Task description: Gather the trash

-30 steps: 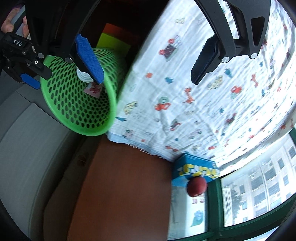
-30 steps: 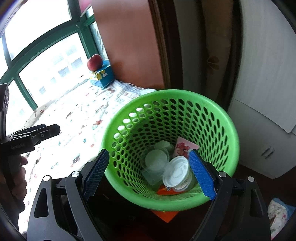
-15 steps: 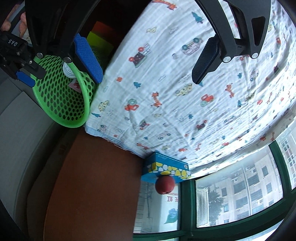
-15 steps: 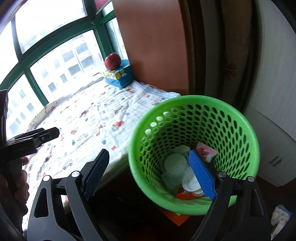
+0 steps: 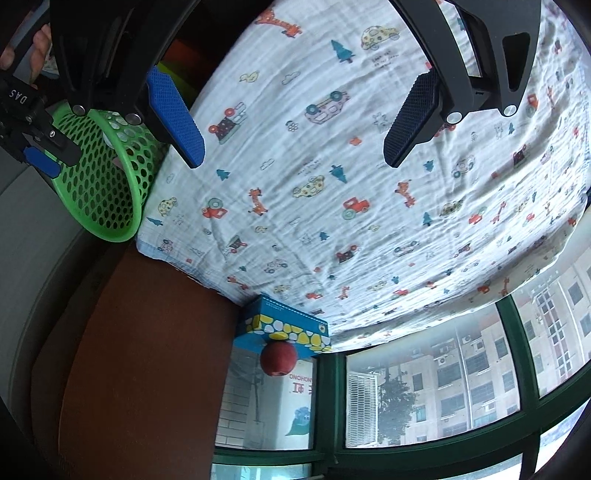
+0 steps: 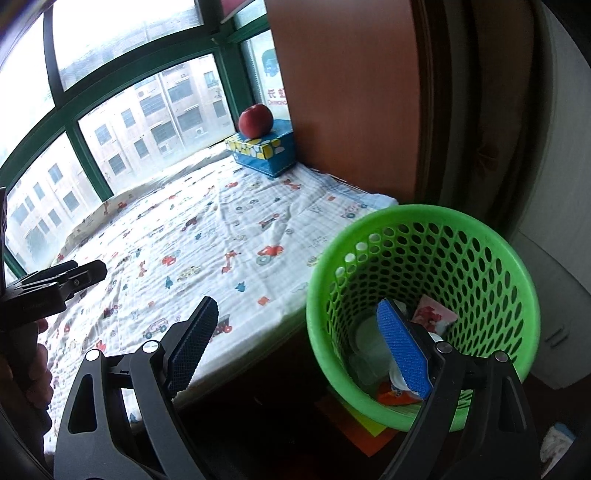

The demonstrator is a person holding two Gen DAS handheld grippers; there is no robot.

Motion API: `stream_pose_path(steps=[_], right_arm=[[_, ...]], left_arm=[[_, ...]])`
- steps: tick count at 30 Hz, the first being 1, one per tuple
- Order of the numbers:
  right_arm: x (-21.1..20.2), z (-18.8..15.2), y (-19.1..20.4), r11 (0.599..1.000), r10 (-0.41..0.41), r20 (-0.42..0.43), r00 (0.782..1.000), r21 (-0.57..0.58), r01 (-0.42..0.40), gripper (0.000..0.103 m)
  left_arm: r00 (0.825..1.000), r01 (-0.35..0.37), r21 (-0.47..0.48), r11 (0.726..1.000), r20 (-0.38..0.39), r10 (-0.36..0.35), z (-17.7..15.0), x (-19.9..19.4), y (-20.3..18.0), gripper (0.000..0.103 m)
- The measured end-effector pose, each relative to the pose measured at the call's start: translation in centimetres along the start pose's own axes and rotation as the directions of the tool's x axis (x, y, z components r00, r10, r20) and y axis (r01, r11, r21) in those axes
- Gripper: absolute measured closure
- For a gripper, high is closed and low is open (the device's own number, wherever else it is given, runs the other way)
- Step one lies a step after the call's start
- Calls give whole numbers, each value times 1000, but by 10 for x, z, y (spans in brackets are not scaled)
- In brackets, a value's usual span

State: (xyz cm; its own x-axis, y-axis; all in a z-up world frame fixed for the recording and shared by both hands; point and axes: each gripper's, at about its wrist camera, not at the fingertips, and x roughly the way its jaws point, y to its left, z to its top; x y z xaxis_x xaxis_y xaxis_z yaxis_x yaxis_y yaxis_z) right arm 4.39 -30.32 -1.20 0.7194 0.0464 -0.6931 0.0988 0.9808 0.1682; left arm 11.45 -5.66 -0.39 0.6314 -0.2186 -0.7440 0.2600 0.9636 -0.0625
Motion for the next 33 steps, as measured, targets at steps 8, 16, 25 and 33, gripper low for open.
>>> stream_pose_path(steps=[8, 16, 25, 33], right_arm=[[4, 2, 16, 999, 2, 9, 1000, -44, -2, 15], [11, 4, 34, 997, 19, 18, 1000, -76, -17, 11], [13, 8, 45, 995, 32, 31, 999, -96, -29, 8], [16, 7, 52, 993, 39, 27, 999, -109, -35, 7]], left_arm=[[999, -46, -41, 998, 3, 46, -7, -7, 19, 7], [994, -108, -74, 991, 5, 109, -11, -12, 35, 7], [990, -139, -121, 983, 1, 141, -13, -15, 50, 7], [984, -178, -133, 975, 6, 180, -14, -17, 54, 7]])
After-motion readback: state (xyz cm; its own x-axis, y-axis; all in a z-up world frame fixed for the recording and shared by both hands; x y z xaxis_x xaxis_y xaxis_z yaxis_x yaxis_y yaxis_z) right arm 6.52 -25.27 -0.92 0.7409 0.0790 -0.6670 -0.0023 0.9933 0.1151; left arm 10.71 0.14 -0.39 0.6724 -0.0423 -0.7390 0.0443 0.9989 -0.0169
